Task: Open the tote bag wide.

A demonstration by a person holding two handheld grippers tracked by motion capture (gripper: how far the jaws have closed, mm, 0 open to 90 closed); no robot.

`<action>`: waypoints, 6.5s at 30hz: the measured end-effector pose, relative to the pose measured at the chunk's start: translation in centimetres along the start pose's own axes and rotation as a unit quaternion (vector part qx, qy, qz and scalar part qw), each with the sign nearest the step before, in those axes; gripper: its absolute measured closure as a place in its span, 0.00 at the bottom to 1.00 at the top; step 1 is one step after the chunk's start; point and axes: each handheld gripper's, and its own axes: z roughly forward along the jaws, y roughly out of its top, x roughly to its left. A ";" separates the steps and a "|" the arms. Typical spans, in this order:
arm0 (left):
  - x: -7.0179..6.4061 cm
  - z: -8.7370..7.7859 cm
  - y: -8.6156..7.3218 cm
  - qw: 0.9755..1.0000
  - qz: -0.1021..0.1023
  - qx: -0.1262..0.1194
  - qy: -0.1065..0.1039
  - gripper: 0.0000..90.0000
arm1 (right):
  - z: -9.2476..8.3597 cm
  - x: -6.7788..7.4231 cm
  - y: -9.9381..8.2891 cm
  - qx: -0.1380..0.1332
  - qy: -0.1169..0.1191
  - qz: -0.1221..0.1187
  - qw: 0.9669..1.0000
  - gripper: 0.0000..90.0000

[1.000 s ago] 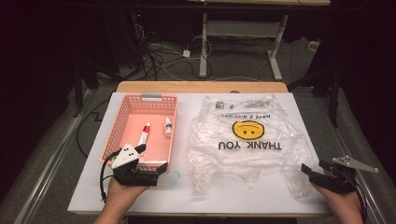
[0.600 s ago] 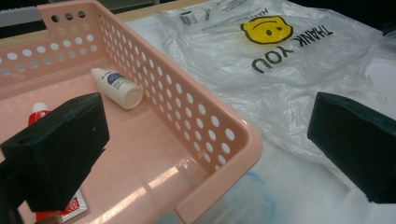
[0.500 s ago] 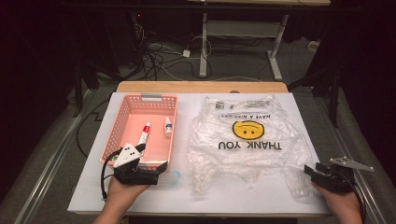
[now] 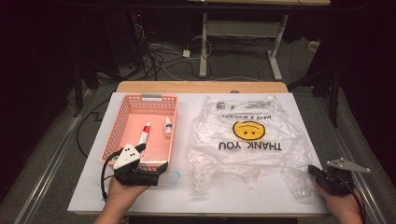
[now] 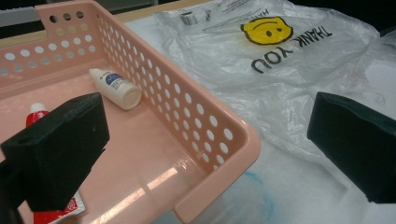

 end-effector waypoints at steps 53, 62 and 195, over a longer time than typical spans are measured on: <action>0.1 0.4 1.1 0.999 -0.018 -0.011 -0.028 0.00 | 1.8 1.8 7.8 -0.095 0.055 -0.032 0.993 0.64; 0.0 -0.3 0.8 1.000 -0.014 -0.015 -0.015 0.00 | 10.2 -0.8 13.1 -0.069 0.046 -0.003 0.997 0.50; -0.3 0.7 0.2 0.999 -0.020 0.009 -0.031 0.00 | -4.5 11.4 2.4 -0.126 0.180 -0.091 0.971 0.27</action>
